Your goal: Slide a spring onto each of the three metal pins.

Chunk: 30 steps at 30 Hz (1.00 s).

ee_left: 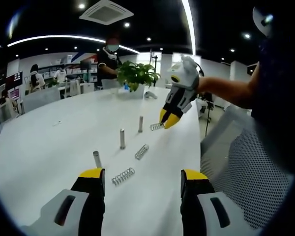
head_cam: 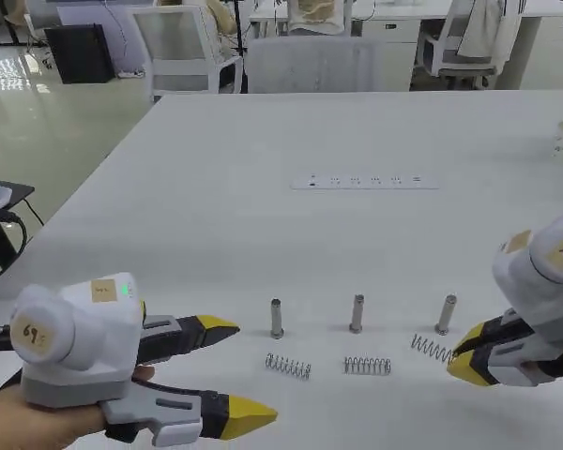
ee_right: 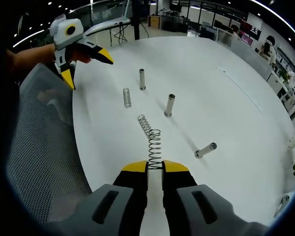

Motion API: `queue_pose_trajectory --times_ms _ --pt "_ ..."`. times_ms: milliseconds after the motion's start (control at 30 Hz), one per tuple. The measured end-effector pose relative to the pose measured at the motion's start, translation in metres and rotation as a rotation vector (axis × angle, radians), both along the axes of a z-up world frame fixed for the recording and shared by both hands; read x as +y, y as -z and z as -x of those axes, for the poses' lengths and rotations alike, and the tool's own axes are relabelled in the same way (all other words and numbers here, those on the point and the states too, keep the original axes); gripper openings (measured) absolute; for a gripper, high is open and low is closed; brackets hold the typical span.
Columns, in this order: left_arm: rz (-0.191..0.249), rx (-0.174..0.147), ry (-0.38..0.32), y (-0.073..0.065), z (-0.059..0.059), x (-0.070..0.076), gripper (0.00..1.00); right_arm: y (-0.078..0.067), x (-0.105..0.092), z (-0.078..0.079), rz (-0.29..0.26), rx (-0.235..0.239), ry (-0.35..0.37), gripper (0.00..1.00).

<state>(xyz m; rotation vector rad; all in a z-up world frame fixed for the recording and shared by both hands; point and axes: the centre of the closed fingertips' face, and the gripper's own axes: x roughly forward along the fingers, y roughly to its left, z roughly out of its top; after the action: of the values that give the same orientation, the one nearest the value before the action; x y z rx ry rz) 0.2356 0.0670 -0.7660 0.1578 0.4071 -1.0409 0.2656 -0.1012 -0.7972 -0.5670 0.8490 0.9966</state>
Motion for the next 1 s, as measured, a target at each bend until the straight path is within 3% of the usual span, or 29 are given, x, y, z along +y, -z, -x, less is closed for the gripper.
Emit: queue_pose_trajectory --times_ms 267,633,1000 --pt "-0.001 -0.01 0.046 -0.009 -0.001 -0.012 0.52 -0.019 0.022 0.005 0.002 -0.03 -0.097 0.08" --pt "0.012 -0.038 0.098 -0.026 -0.004 -0.032 0.43 -0.029 0.044 0.01 0.016 -0.046 -0.204 0.08" --pt "0.014 -0.062 0.133 -0.03 -0.004 -0.047 0.38 -0.035 0.063 0.017 0.027 -0.055 -0.29 0.08"
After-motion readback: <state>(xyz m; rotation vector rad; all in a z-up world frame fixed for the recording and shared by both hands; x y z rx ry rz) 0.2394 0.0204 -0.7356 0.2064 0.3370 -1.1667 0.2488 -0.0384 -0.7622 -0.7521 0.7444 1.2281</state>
